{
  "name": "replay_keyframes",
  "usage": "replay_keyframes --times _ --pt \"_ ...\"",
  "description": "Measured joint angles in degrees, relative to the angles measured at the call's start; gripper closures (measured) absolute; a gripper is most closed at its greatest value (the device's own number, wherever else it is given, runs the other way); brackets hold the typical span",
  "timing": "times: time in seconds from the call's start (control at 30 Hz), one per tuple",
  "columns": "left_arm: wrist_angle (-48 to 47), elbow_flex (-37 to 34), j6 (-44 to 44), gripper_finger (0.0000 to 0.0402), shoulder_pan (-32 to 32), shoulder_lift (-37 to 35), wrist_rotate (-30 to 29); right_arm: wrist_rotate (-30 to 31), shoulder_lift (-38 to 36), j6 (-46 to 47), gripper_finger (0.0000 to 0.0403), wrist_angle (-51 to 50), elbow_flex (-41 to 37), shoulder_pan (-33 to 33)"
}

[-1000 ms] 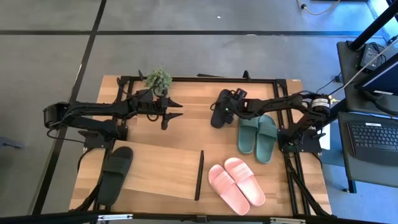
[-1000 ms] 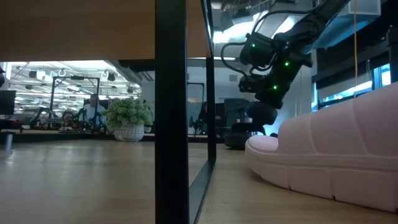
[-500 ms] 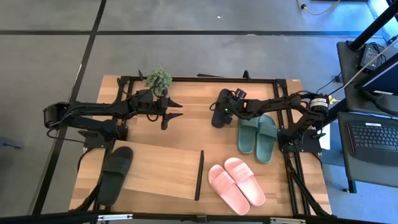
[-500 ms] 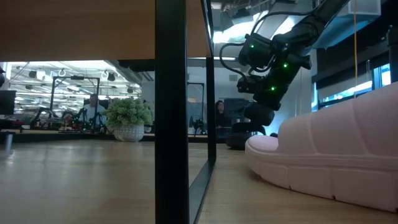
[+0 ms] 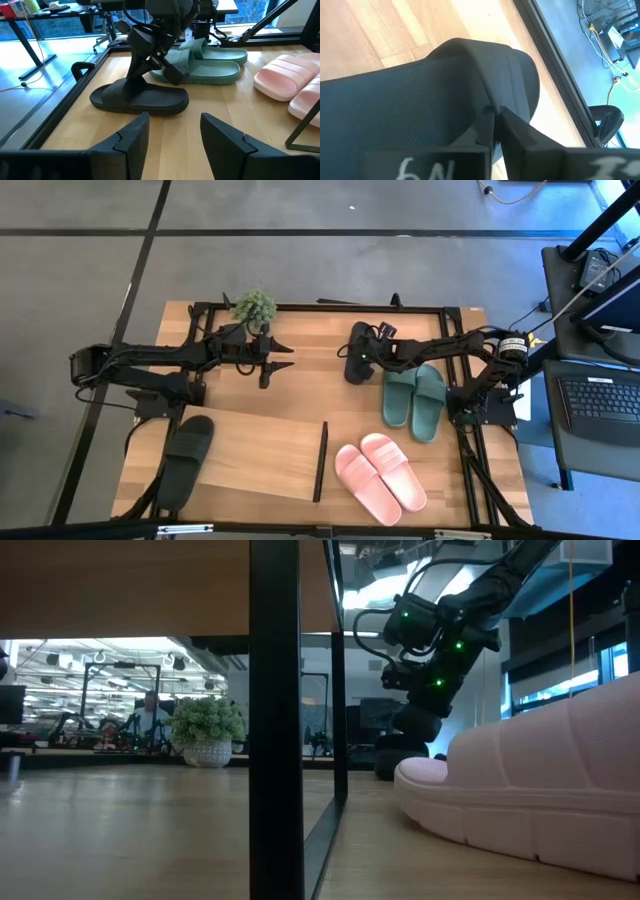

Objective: Pick and place slides into the shelf
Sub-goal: Put the black slipper on the shelf

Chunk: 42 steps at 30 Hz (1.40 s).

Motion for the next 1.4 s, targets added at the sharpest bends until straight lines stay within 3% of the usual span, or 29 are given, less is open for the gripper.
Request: replay_keyframes --times 0.2,0.4,0.57,0.7,0.77,0.93,1.2,1.4 --pt "0.0 0.0 -0.04 0.0233 0.0 0.0 0.0 0.56 0.0 -3.74 0.0391 -0.33 0.09 0.96" --pt "0.01 0.0 -0.46 0.0233 0.0 0.0 0.0 8.34 0.0 -8.97 0.0391 -6.66 4.98 4.32" --pt "0.08 0.32 -14.72 0.0233 0.0 0.0 0.0 11.7 0.0 -14.26 0.0391 -13.35 11.75 7.99" --pt "-0.11 2.46 -22.62 0.0233 0.62 0.0 0.93 19.4 -0.02 -22.43 0.0391 -16.81 16.26 11.97" --pt "-1.71 4.63 -25.32 0.0233 1.71 0.0 4.8 22.22 -0.02 -27.24 0.0391 -17.15 18.11 13.89" --pt "-12.13 13.26 -30.07 0.0244 4.91 0.0 16.93 22.81 -0.09 -38.29 0.0391 -17.08 21.54 18.18" --pt "-34.44 28.42 -32.4 0.0276 7.72 0.87 18.25 24.28 -0.09 -49.74 0.0391 -16.67 26.54 23.55" --pt "-37.35 33.36 -35.74 0.0293 7.82 3.42 19.06 23.92 -0.11 -55.0 0.0391 -15.17 30.06 26.46"
